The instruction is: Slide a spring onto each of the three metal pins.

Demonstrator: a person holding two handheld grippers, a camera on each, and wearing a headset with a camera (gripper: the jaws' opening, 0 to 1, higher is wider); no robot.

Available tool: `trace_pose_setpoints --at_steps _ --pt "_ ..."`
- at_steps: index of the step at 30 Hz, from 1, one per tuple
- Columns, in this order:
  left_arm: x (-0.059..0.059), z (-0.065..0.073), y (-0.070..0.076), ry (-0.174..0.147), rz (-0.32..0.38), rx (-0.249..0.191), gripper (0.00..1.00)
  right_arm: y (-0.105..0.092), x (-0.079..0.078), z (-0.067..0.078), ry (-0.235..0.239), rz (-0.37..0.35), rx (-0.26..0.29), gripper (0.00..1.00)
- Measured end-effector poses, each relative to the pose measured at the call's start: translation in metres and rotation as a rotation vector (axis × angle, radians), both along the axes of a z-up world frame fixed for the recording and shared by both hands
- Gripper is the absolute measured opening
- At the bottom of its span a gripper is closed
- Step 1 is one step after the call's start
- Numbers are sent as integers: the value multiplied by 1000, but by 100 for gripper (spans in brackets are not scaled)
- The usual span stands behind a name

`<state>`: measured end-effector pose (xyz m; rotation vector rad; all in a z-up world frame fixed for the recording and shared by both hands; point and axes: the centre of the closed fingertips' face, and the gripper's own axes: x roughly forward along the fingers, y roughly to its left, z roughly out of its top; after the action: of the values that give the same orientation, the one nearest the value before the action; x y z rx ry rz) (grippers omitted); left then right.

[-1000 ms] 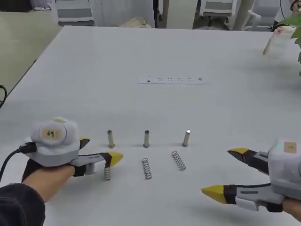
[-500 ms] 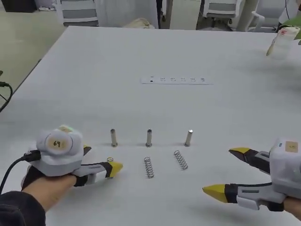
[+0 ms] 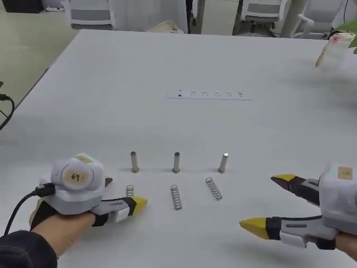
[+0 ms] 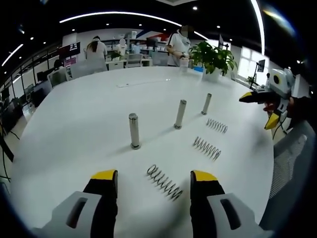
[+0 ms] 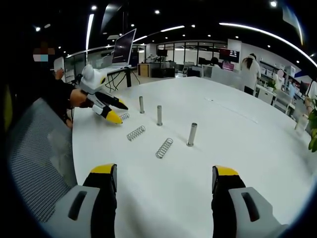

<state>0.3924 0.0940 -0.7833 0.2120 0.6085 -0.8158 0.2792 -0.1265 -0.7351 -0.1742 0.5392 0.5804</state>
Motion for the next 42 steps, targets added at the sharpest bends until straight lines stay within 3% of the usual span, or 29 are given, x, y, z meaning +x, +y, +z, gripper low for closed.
trace_pose_setpoints --at_steps 8,35,42 --pt "0 -5 5 -2 4 15 50 0 0 0 -1 -1 2 78" --pt "-9 -5 15 -21 -9 61 16 3 -3 -1 7 12 0 77" --pt "-9 -5 17 -28 -11 62 11 3 -3 0 6 13 -2 77"
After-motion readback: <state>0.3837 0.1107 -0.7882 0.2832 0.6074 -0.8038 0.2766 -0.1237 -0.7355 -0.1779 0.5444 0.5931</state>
